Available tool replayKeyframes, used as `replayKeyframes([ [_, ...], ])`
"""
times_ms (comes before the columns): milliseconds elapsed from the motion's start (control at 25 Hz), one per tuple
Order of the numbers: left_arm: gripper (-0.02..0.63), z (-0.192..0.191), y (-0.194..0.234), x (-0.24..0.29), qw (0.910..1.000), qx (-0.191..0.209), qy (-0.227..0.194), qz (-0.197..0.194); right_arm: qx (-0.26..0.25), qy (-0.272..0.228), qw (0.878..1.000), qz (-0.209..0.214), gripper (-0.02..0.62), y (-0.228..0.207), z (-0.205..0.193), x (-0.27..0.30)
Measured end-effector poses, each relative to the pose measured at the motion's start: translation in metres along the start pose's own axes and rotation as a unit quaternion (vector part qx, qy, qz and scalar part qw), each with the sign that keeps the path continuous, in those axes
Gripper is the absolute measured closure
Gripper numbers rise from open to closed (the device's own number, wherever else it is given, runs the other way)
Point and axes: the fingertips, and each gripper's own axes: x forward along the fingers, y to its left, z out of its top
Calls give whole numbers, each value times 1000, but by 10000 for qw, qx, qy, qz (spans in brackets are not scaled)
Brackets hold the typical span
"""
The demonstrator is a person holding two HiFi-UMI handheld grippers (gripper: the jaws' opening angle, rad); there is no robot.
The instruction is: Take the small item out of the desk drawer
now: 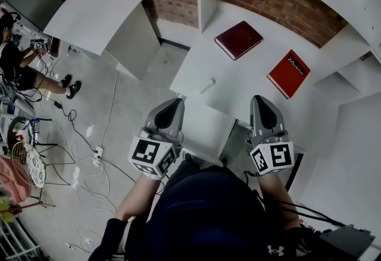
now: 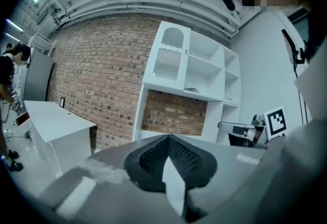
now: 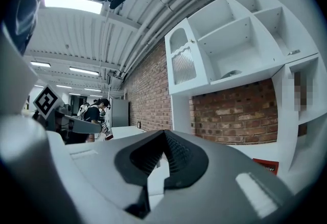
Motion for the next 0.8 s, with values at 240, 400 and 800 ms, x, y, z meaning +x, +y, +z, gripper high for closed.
replayKeyframes([
  [240, 603, 0, 1, 3, 10000, 69, 53, 44, -230, -18, 9997, 70, 594, 5, 3, 2],
  [400, 603, 0, 4, 2, 9999, 103, 73, 60, -255, -14, 9996, 105, 594, 10, 3, 2],
  [800, 603, -1, 6, 8, 9999, 105, 37, -43, -253, 71, 9996, 97, 594, 11, 1, 1],
])
